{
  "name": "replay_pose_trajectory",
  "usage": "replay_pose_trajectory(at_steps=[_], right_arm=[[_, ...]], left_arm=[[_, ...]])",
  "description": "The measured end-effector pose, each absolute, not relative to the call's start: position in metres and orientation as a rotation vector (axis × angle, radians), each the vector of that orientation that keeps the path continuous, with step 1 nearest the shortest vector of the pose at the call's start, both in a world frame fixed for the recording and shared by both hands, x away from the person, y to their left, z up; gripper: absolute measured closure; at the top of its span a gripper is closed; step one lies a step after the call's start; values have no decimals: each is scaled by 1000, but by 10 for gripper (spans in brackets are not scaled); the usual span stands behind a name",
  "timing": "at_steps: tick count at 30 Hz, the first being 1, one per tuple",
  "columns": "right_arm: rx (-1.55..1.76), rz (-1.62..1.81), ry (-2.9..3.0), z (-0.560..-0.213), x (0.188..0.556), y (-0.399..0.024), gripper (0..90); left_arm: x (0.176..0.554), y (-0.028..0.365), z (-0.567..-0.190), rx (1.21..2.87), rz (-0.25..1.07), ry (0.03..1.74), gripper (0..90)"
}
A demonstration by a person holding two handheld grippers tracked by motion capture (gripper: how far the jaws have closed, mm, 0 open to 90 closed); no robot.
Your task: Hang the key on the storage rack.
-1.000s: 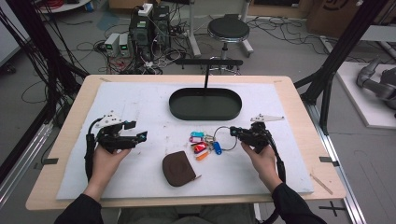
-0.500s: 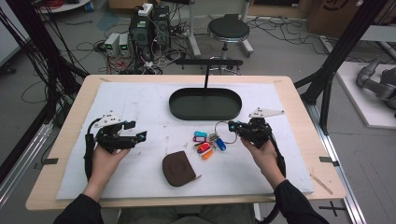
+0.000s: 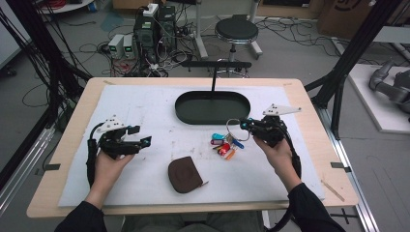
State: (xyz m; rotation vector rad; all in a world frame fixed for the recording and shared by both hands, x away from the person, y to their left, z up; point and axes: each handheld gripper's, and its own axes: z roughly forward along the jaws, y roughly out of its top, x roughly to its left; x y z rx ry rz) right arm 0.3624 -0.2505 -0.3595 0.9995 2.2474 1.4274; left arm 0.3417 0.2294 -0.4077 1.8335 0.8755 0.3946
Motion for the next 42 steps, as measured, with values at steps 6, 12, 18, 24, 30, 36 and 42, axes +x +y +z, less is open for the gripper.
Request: replay_pose_trajectory(at_steps=[6,12,18,24,30,36,42], right_arm=[[981,1443,2219,-350,365,-253,878],[962,1440,2214,-342,368,-254,878],[935,1448,2208,-330,372,-255,878],[914,1458,2202,-318,375,-255,878],[909,1458,2199,-310,379,-255,878],[898,1470,2188,-301,382,-258,878],[899,1460,2180,-296,387,-258,878]], left_arm=[[342,229,-408,1838,397,874,297],[342,229,-408,1837,396,873,297],[342,228,-408,1837,391,872,297],[342,228,-408,1838,391,873,297],[342,227,-408,1840,388,869,297],[342,226,-408,1847,388,865,297],[342,227,-408,1844,388,865,297]])
